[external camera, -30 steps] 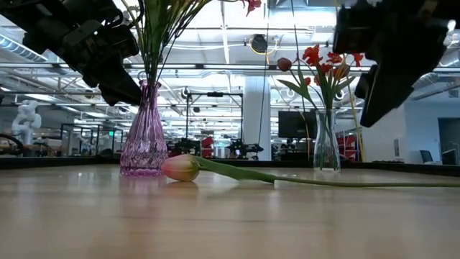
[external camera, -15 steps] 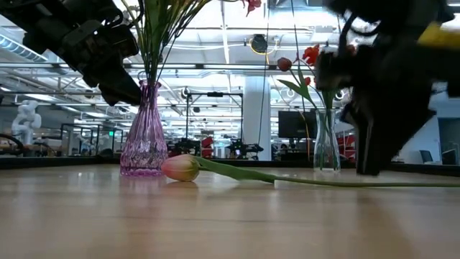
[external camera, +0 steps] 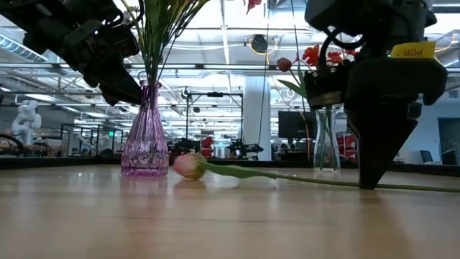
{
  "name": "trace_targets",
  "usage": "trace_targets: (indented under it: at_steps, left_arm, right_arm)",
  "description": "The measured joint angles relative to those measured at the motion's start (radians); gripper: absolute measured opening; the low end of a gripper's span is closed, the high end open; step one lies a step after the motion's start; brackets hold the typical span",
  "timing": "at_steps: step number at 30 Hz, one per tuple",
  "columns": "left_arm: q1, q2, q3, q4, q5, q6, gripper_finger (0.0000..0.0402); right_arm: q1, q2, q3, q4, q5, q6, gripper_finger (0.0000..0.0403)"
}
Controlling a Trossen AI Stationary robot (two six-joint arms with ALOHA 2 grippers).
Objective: Sort flowers into vase by color
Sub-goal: Put the pink flower into the purple vase
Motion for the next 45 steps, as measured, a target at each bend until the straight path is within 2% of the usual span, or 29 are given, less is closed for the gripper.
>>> trace_targets:
  at_steps: [6,9,11,13,16,18,22,24,27,28,31,34,36,39,41,45]
  left_arm:
    - [0.000,0.000,0.000,0.000,0.001,0.000,0.0134]
    - [0.000,0.000,0.000,0.000,0.004,0.000,0.0134]
    - [0.000,0.000,0.000,0.000,0.006,0.000,0.0134]
    - [0.000,0.000,0.000,0.000,0.007,0.000,0.0134]
    - [0.000,0.000,0.000,0.000,0.007,0.000,0.0134]
    - [0.000,0.000,0.000,0.000,0.007,-0.001,0.0134]
    - [0.000,0.000,0.000,0.000,0.008,0.000,0.0134]
    - [0.000,0.000,0.000,0.000,0.008,0.000,0.0134]
    - [0.000,0.000,0.000,0.000,0.008,0.000,0.0134]
    - [0.000,0.000,0.000,0.000,0.008,0.000,0.0134]
    - [0.000,0.000,0.000,0.000,0.008,0.000,0.0134]
    - [0.000,0.000,0.000,0.000,0.008,0.000,0.0134]
    - [0.000,0.000,0.000,0.000,0.008,0.000,0.0134]
    - [-0.001,0.000,0.000,0.001,0.010,0.000,0.0134]
    - [0.000,0.000,0.000,0.000,0.014,0.000,0.0134]
    - [-0.001,0.000,0.000,0.001,0.015,0.000,0.0134]
  right_arm:
    - [0.107,-0.147,-0.002,0.000,0.014,0.284,0.0001]
    - [0.193,-0.197,-0.004,0.005,0.086,0.495,0.0001]
    - [0.273,-0.226,-0.005,0.039,0.192,0.651,0.0001]
    - [0.350,-0.243,0.000,0.071,0.343,0.808,0.0000]
    - [0.448,-0.227,0.000,0.069,0.594,1.045,0.0000]
    - [0.490,-0.197,0.011,0.045,0.724,1.155,0.0000]
    - [0.518,-0.115,0.080,-0.026,0.955,1.232,0.0000]
    - [0.505,-0.068,0.123,-0.039,1.151,1.207,0.0000]
    - [0.459,-0.004,0.211,-0.030,1.473,1.059,0.0000]
    - [0.436,0.013,0.248,-0.019,1.535,0.972,0.0000]
    - [0.350,0.061,0.386,0.036,1.526,0.614,0.0000]
    - [0.259,0.127,0.531,0.217,1.514,0.201,0.0000]
    - [0.210,0.171,0.619,0.326,1.452,-0.069,0.0000]
    - [0.155,0.225,0.723,0.470,1.227,-0.399,0.0000]
    - [0.126,0.260,0.760,0.624,1.086,-0.566,0.0000]
    - [0.083,0.345,0.770,0.991,0.929,-0.887,0.0000]
